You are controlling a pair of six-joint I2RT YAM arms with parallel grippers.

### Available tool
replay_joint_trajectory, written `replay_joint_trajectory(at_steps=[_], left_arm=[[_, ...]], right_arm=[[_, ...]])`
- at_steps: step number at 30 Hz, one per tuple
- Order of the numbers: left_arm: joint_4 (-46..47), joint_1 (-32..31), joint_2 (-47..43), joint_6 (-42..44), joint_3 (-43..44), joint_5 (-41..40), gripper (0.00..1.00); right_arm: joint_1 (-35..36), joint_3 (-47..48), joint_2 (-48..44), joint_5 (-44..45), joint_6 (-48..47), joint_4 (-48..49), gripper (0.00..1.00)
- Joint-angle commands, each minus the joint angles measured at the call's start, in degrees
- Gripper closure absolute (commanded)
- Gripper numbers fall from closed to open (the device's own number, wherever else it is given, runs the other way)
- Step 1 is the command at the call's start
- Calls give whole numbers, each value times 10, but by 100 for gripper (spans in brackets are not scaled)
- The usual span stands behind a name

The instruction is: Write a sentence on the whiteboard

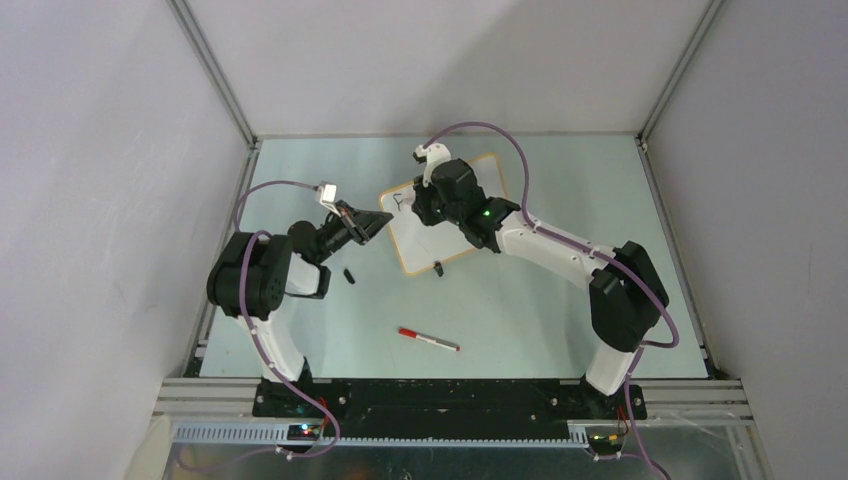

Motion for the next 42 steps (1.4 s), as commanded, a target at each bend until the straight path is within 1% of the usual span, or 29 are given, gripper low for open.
replay_joint_trajectory(at_steps=[1, 3, 7, 10, 13, 18, 24, 31, 35, 39, 42], left_arm=[[27, 0, -3, 30, 7, 8, 100], [27, 0, -2, 30, 7, 8, 100], [27, 0, 0, 28, 9, 10, 100], [27, 0, 1, 28, 11, 12, 100], [27, 0, 3, 26, 14, 14, 100], [27, 0, 7, 22, 18, 19, 100], [26, -1, 7, 19, 19, 19, 100], [24, 0, 7, 17, 22, 18, 100], [11, 0, 4, 24, 23, 10, 100], [-24, -2, -4, 42, 26, -3, 100], [-19, -5, -4, 42, 22, -4, 100]], right_arm=[[-6, 8, -22, -9, 0, 15, 100], [-10, -13, -35, -21, 0, 29, 100], [-23, -51, -66, -74, 4, 71, 100], [-29, -67, -79, -84, 6, 89, 100], [-34, -73, -82, -87, 9, 87, 100], [-34, -74, -81, -75, 14, 84, 100], [-33, -86, -87, -34, 17, 83, 100], [-32, -131, -121, -12, 21, 132, 100], [-31, -138, -129, -4, 16, 135, 100], [-31, -139, -152, 4, 2, 134, 100], [-33, -137, -167, 2, -8, 173, 100]])
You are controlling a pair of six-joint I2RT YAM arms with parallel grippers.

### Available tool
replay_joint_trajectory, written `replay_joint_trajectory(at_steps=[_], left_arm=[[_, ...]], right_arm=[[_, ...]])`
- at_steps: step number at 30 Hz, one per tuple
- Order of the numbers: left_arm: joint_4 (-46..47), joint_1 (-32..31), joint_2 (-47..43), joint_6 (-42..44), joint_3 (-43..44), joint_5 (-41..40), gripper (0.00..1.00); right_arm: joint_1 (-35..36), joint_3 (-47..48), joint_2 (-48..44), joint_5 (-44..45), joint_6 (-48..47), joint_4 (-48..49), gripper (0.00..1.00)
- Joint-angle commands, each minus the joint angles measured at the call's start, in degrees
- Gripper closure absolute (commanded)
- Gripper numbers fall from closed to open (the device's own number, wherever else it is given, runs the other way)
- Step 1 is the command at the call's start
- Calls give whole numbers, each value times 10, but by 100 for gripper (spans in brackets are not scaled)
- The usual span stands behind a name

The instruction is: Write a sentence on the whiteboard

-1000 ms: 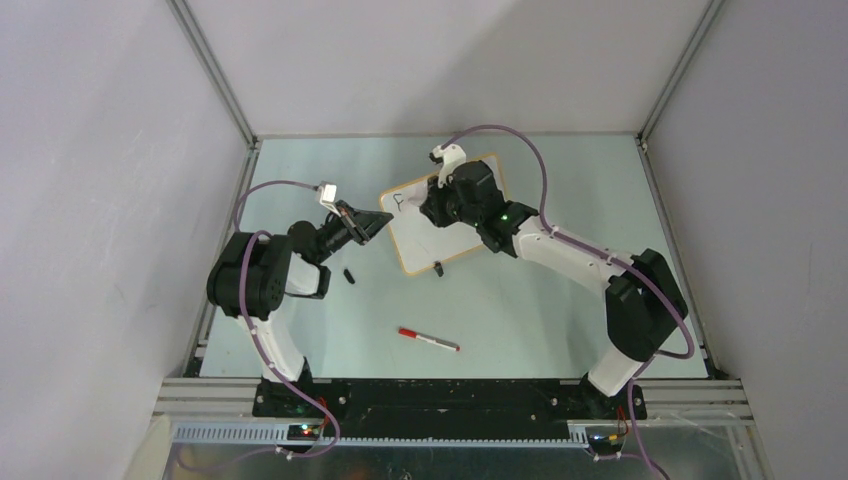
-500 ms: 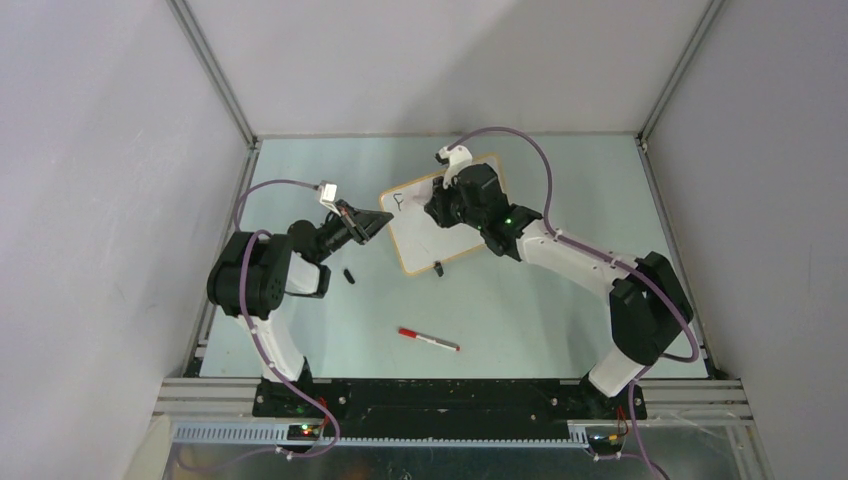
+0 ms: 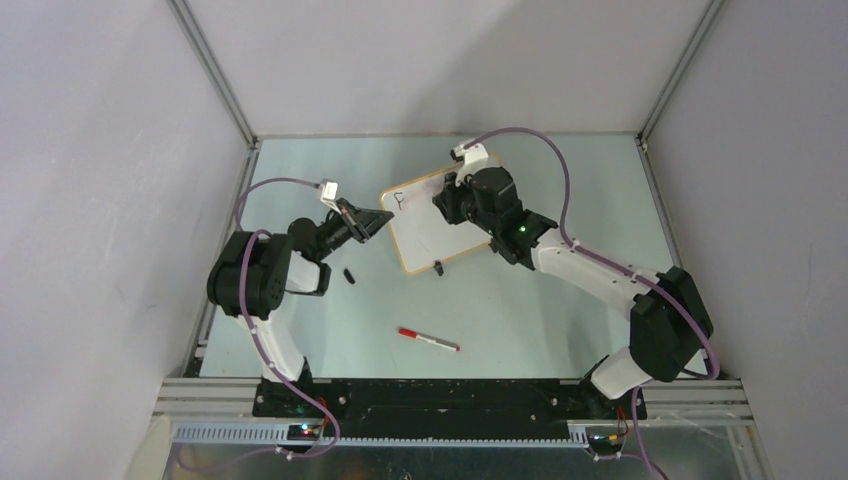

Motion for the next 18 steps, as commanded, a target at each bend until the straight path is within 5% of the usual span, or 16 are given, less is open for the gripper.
replay_joint_trajectory(at_steps=[1, 10, 18], left_arm=[[0, -5, -7, 40, 7, -13, 100], [-9, -5, -16, 51, 2, -16, 100], [-14, -12, -22, 52, 10, -18, 100]], right_arm=[[-1, 13, -50, 9, -21, 81, 100], [-14, 97, -34, -4, -42, 134, 100], [-39, 24, -75, -44, -8, 95, 100]])
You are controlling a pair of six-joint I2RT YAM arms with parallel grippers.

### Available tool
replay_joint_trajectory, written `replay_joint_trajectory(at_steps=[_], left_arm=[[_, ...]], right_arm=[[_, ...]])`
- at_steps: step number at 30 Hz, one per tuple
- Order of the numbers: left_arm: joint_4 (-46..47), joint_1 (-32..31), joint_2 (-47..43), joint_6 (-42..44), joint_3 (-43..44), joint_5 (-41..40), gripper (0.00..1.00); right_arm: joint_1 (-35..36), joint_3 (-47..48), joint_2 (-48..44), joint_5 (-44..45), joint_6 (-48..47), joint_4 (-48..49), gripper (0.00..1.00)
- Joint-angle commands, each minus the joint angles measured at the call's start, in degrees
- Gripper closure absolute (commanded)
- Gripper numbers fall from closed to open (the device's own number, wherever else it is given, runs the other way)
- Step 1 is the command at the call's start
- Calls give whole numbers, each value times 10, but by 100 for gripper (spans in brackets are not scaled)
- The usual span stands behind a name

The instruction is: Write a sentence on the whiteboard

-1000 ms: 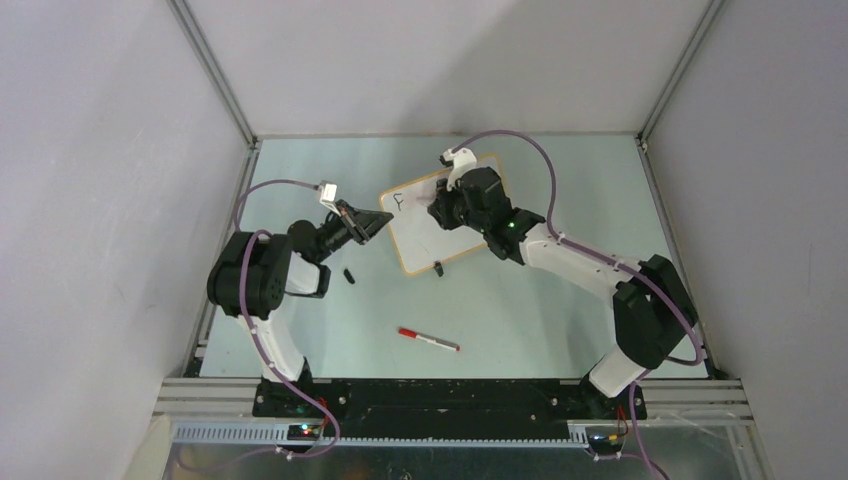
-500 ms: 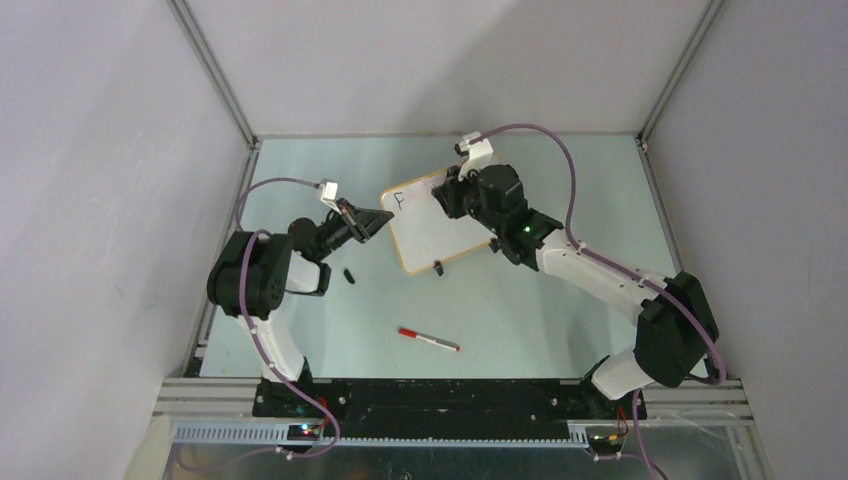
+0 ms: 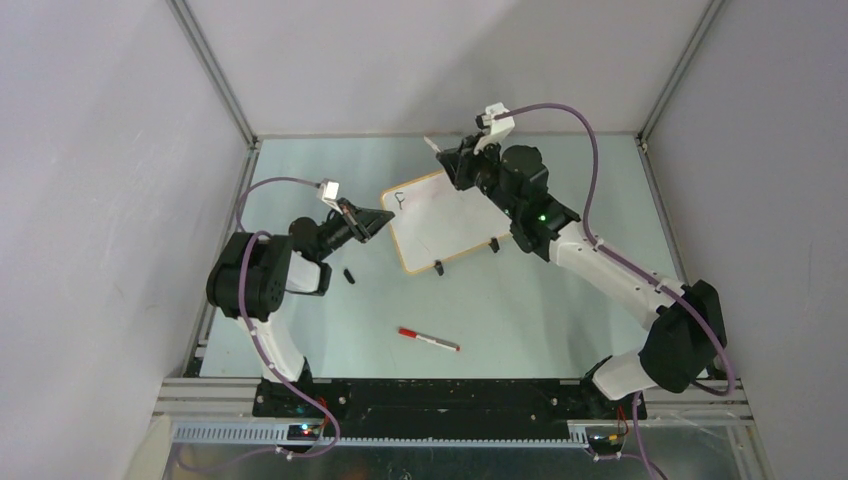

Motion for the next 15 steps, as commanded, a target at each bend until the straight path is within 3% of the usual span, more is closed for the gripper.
replay_joint_trajectory(at_steps=[1, 15], left_arm=[[1, -7, -13, 40, 11, -11, 100], [-63, -28, -38, 89, 12, -30, 100]], right_arm=[[-13, -44, -34, -25, 16, -5, 100], [1, -50, -7, -41, 20, -42, 100]])
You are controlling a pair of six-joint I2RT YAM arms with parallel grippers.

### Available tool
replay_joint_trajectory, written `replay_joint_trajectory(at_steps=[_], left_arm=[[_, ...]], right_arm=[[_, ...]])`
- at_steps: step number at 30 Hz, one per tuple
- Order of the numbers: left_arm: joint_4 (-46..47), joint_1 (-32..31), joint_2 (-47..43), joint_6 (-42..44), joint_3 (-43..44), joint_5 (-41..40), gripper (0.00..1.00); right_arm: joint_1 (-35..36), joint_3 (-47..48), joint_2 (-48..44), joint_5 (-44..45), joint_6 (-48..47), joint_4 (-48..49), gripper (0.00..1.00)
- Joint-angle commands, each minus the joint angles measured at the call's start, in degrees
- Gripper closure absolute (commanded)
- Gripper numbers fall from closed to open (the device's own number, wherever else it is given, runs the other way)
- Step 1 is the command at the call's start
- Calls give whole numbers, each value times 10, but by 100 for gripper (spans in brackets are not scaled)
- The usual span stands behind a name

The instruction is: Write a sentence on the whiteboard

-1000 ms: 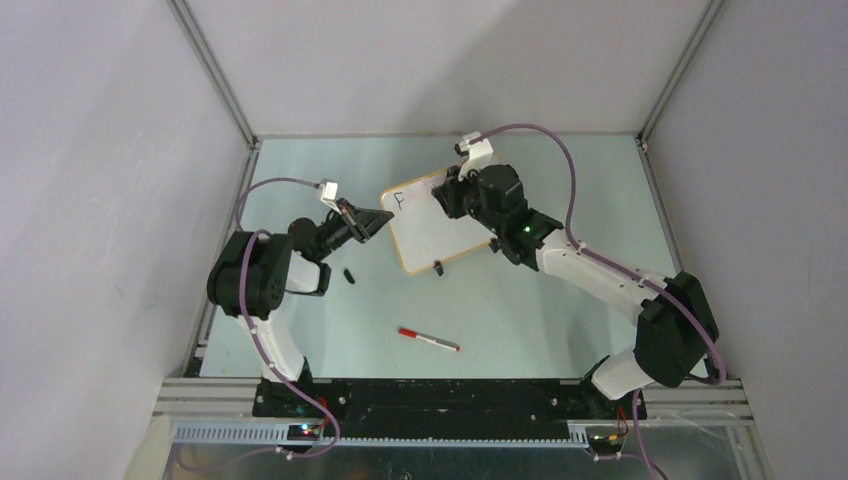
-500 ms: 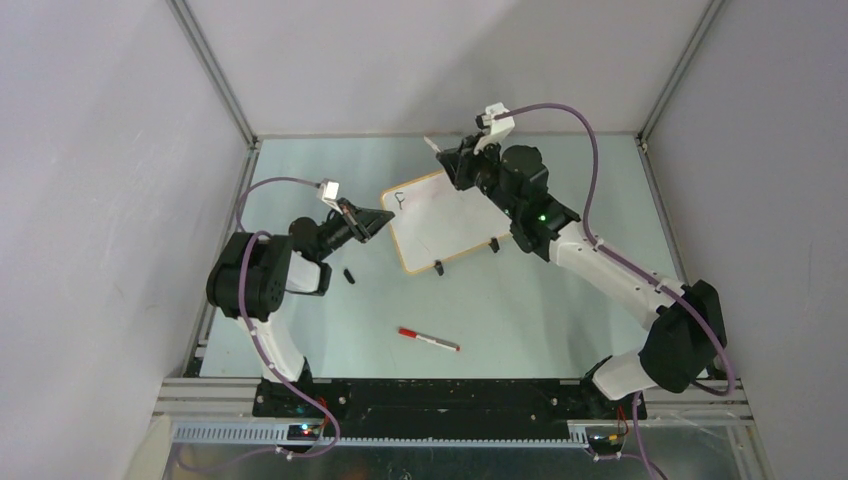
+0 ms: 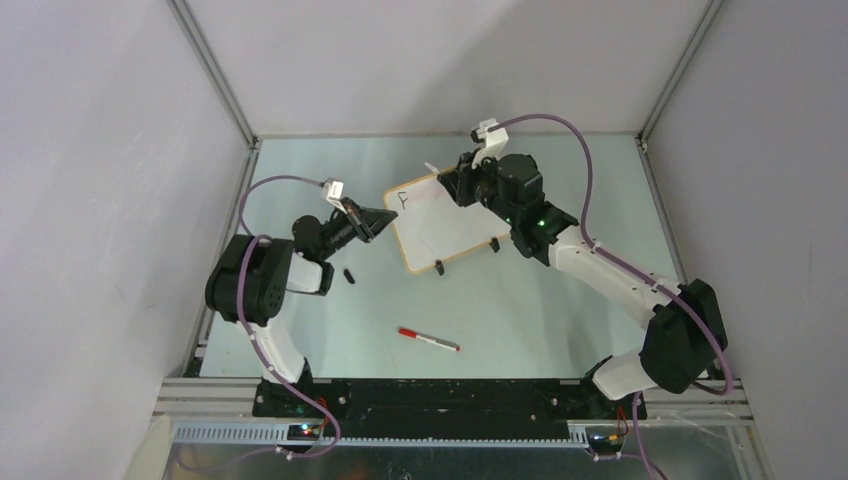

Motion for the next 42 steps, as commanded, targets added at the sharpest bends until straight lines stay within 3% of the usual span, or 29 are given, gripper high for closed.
replay_joint_trajectory(at_steps=[1, 42], left_arm=[[-34, -12, -23, 64, 11, -11, 100], [-38, -14, -26, 69, 9, -16, 100]], right_arm=[[15, 5, 5, 3, 3, -3, 100], [59, 14, 56, 34, -6, 2, 100]])
